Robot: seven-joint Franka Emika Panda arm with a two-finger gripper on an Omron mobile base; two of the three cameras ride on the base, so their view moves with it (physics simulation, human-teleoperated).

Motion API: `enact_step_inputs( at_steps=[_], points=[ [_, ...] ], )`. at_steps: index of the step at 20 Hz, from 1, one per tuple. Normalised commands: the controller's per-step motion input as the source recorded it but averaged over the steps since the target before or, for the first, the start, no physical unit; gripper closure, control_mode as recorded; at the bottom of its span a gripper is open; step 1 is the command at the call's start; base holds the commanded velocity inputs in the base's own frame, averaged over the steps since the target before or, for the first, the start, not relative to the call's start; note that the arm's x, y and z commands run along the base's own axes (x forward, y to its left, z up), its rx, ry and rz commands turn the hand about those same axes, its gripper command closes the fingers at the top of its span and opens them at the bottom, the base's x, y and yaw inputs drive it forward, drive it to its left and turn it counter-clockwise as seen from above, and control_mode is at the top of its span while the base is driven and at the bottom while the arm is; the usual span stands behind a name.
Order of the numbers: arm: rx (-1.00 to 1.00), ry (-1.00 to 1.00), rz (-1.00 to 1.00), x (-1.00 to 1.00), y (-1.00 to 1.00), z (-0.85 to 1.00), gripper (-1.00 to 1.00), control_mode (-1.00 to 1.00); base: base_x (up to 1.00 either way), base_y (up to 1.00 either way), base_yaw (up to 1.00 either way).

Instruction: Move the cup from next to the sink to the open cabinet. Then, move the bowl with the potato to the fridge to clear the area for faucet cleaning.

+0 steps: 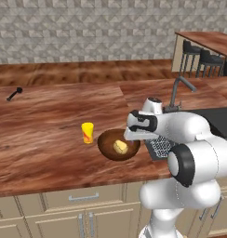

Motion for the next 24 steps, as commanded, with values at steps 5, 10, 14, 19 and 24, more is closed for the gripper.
enact_step_inputs(
  at_steps=[5, 10, 14, 19, 24],
  points=[
    [0.01, 0.00, 0.00, 0.14, 0.01, -0.22, 1.00, -1.00, 0.00, 0.00, 0.00],
    [0.01, 0.00, 0.00, 0.00, 0.00, 0.01, 1.00, -1.00, 0.00, 0.00, 0.00],
    [0.08, -0.01, 0.00, -0.02, 0.00, 0.63, 1.00, -1.00, 0.00, 0.00, 0.00],
    [0.07, -0.07, -0.04, -0.11, 0.00, 1.00, 1.00, -1.00, 0.00, 0.00, 0.00],
    [0.10, -0.12, -0.11, -0.27, 0.00, 1.00, 1.00, -1.00, 0.00, 0.00, 0.00]
  ],
)
